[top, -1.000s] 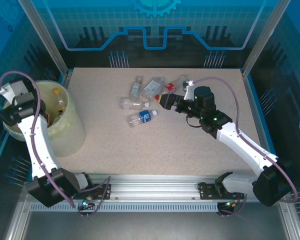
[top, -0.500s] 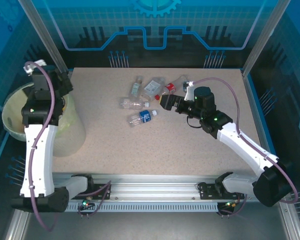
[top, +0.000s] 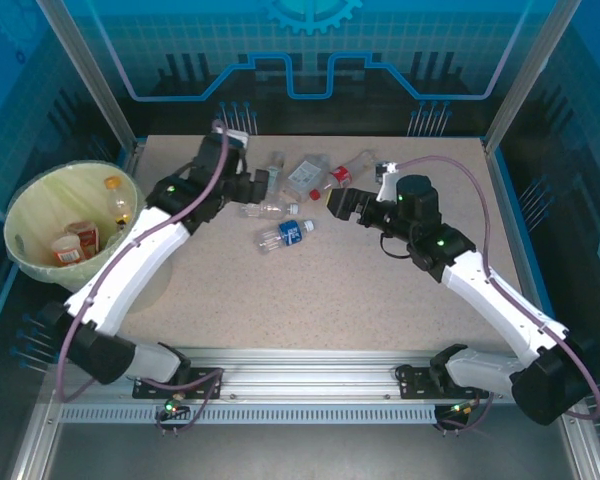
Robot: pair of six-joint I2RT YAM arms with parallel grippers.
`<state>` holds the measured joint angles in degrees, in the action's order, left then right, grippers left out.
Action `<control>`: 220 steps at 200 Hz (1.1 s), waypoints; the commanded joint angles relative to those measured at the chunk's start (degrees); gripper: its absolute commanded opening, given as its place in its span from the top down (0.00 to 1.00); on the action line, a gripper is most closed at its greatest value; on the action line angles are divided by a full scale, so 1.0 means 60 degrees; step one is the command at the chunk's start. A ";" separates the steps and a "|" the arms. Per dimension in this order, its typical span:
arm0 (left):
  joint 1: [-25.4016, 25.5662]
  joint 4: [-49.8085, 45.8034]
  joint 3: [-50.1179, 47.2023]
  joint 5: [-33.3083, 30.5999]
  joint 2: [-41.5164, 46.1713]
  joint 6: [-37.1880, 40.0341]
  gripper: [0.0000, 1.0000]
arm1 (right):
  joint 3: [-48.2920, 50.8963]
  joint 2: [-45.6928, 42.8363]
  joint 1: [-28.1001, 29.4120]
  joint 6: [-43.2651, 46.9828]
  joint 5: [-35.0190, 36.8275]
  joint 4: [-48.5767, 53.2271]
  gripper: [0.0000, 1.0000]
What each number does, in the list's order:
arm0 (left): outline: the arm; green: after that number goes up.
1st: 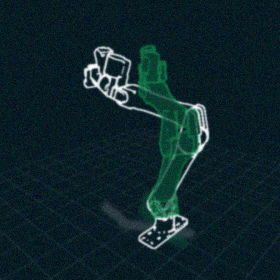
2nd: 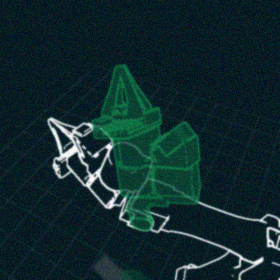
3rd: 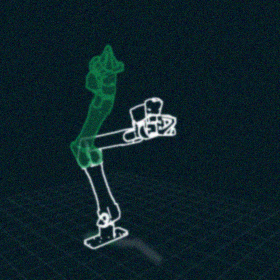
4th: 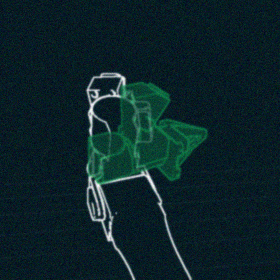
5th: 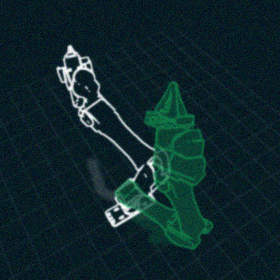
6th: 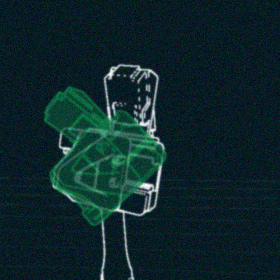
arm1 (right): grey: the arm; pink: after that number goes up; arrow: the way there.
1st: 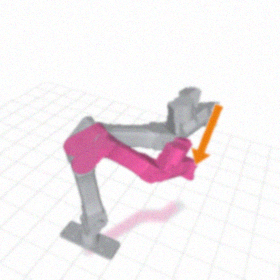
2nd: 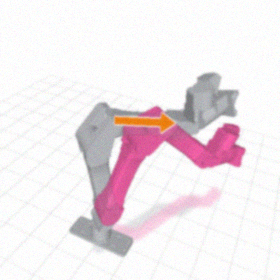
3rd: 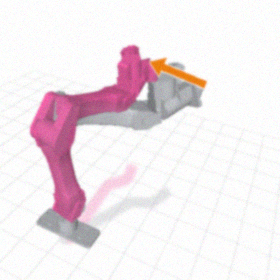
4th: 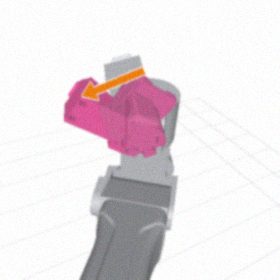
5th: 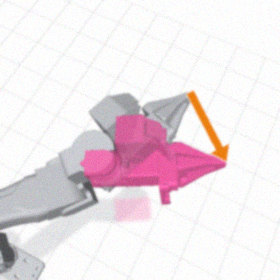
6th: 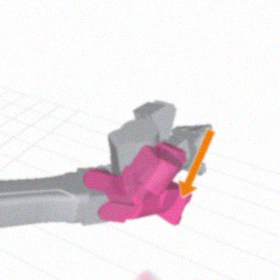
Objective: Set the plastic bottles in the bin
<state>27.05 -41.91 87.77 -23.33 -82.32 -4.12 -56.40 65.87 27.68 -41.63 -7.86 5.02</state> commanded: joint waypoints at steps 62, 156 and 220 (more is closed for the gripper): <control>0.0294 0.0292 -0.0174 0.3218 -0.2691 0.0753 0.01 | 0.0339 -0.0704 -0.0197 0.0893 0.0475 0.0548 0.00; 0.0364 -0.0189 0.0774 0.4706 -0.5539 0.1811 0.02 | 0.0215 -0.0724 -0.0248 0.0932 0.0007 0.0894 0.00; 0.1069 -0.0038 0.0642 0.3166 -0.6195 0.2506 0.09 | 0.0206 -0.0683 -0.0296 0.0947 0.0064 0.0922 0.00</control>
<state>31.68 -41.65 91.02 1.08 -117.16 7.97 -53.67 62.41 26.74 -36.99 -6.87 9.67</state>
